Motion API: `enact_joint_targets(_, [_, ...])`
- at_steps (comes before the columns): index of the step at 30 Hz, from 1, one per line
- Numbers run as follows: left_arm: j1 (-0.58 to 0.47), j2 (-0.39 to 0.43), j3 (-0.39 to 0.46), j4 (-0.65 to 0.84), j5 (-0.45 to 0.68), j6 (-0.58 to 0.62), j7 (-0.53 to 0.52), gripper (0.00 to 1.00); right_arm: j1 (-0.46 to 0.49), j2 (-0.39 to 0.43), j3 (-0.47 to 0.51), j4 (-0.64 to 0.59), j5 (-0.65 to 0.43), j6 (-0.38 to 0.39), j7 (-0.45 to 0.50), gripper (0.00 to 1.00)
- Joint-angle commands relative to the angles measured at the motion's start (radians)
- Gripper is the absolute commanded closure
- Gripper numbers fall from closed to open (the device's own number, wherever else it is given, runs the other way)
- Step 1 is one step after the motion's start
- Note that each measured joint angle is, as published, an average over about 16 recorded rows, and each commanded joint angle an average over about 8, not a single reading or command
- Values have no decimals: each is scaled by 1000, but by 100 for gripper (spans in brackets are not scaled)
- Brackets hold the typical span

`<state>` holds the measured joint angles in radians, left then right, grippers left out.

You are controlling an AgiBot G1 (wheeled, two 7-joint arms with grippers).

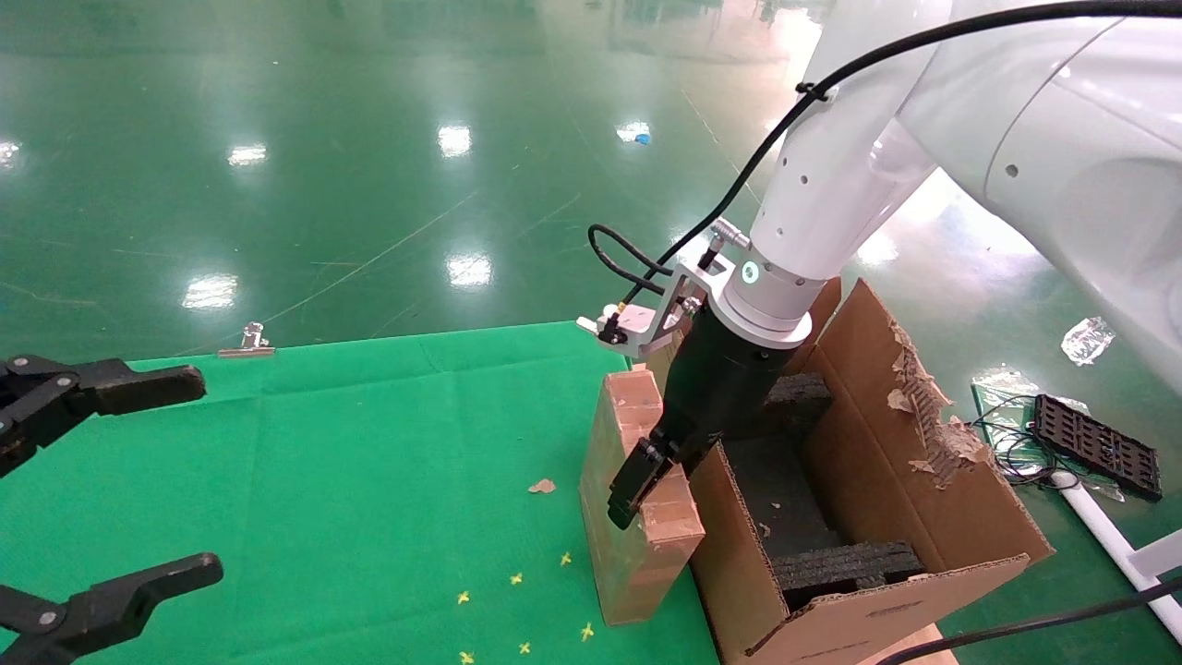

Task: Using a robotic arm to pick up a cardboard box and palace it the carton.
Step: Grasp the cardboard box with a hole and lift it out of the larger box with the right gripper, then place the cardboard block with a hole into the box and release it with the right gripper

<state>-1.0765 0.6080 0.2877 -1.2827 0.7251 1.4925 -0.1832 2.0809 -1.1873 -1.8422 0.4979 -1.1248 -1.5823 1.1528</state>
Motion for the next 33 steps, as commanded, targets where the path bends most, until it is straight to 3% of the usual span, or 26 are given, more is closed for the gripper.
enact_joint_targets(1, [0,0,0,0,0,0,0,100,-1,-1,-10,-3,8,0,-4,100])
enact_joint_targets(17, [0,0,1,0,-1,-1,1,100,27,8,-69,-10,72,3,-74,100])
enact_joint_targets(28, [0,-1,2,0,-1,-1,1,100,216,117,-10,-118,144,31,-310,100])
enact_joint_targets(33, [0,-1,2,0,-1,-1,1,100,291,169,-9,-213,126,41,-363,100])
